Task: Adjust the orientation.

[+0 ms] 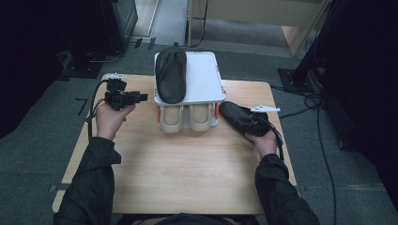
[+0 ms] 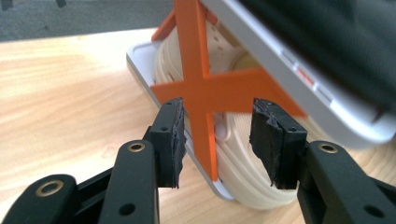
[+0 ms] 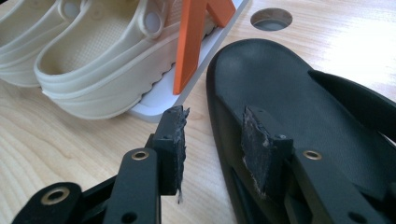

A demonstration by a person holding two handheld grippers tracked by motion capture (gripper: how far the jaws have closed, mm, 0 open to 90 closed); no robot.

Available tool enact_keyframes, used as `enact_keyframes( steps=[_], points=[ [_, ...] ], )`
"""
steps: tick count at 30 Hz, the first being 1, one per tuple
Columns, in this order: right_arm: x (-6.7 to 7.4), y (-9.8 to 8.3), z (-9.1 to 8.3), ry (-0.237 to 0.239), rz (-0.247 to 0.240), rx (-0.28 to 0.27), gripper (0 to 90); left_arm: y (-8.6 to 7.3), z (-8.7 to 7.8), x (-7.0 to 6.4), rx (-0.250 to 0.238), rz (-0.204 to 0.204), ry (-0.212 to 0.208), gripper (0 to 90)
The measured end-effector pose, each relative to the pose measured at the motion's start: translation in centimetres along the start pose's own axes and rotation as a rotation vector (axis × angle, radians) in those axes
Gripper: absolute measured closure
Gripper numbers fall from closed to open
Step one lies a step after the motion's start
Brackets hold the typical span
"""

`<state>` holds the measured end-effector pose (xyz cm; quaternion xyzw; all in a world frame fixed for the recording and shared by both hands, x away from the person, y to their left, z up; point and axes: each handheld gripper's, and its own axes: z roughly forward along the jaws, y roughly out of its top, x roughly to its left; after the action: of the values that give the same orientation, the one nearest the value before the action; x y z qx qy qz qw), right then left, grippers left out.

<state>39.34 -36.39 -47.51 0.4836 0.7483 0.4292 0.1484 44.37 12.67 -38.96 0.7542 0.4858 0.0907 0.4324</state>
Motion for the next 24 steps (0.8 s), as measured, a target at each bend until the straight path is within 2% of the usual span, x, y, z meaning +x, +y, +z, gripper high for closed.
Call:
enact_keyframes(
  steps=[3, 7, 11, 15, 21, 24],
  points=[
    [-0.1, 0.1, 0.3, 0.002, 0.009, -0.011, 60.4, -0.9, 0.1, -0.1, -0.003, -0.001, -0.009, 54.9],
    [0.1, 0.3, 0.1, 0.003, 0.019, 0.011, 68.1, -2.2, 0.1, -0.4, -0.012, -0.007, -0.022, 54.9],
    [0.3, -0.1, 0.0, -0.009, 0.016, 0.027, 70.0, -3.3, 0.4, -0.4, -0.001, -0.009, -0.025, 54.9],
    [0.3, -0.5, 0.1, -0.021, 0.01, 0.068, 72.4, -4.0, 0.7, -0.4, -0.01, -0.014, -0.038, 54.9],
    [0.5, -1.4, -0.1, -0.029, -0.003, 0.087, 80.2, -4.3, 1.2, -0.6, 0.007, 0.021, -0.04, 54.9],
    [0.2, -1.8, -0.1, -0.033, 0.004, 0.114, 81.4, -4.4, 1.4, -0.5, 0.002, 0.016, -0.068, 54.9]
  ],
)
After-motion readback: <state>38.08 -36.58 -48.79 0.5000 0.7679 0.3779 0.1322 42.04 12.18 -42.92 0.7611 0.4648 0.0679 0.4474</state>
